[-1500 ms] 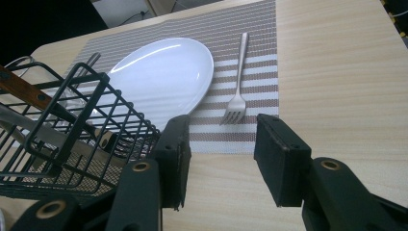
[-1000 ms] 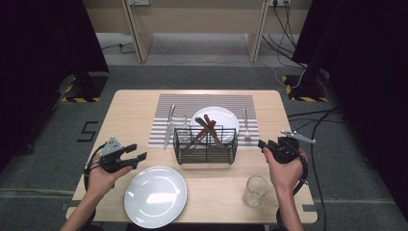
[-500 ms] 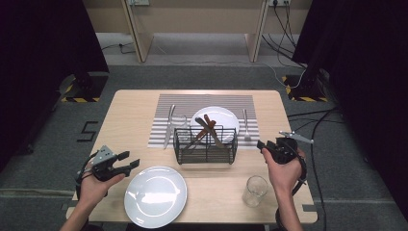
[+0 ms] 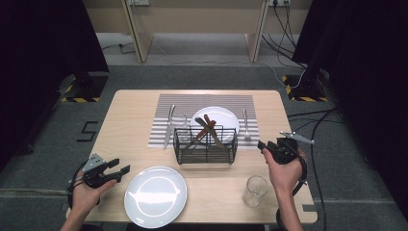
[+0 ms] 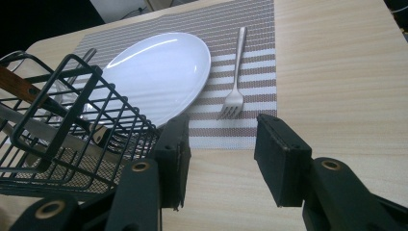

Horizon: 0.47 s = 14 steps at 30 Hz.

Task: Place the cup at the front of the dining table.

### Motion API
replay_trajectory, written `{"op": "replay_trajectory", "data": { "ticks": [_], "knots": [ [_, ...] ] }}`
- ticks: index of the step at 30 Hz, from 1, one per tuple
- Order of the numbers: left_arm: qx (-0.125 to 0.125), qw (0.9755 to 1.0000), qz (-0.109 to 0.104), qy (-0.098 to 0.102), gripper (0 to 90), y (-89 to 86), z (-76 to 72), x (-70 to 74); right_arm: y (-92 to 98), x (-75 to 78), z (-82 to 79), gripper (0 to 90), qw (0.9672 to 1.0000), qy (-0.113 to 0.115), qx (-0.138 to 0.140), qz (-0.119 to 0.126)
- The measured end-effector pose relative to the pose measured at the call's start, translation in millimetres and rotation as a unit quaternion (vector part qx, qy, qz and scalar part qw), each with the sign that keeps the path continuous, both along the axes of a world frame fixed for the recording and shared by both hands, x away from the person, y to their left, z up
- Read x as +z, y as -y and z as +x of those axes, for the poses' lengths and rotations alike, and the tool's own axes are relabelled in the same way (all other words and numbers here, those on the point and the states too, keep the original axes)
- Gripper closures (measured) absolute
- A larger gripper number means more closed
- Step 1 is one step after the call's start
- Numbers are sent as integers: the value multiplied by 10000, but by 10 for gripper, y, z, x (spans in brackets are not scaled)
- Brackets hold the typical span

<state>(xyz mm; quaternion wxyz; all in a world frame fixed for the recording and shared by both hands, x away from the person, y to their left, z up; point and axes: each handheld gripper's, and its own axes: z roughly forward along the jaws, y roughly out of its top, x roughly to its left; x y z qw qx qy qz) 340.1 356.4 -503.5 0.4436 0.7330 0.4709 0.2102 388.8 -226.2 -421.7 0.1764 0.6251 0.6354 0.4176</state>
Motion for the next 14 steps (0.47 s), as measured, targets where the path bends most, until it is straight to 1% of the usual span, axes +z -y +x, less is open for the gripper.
{"op": "replay_trajectory", "data": {
  "ticks": [5,7,10,12,14],
  "knots": [
    [142,9999,-52,38,397,-34,10,-40,7,-5,-2,561,10000,3,6,-7],
    [137,9999,-87,16,397,-21,5,-48,8,-22,3,561,10000,-15,19,-19],
    [91,9999,-83,54,394,10,4,-36,9,-29,1,560,10000,-32,-7,-2],
    [114,9999,-92,70,393,14,10,-34,8,-21,-1,559,10000,-18,5,-17],
    [107,9999,-91,40,393,11,14,-42,3,-13,-3,557,10000,-13,14,-10]
  ]
}}
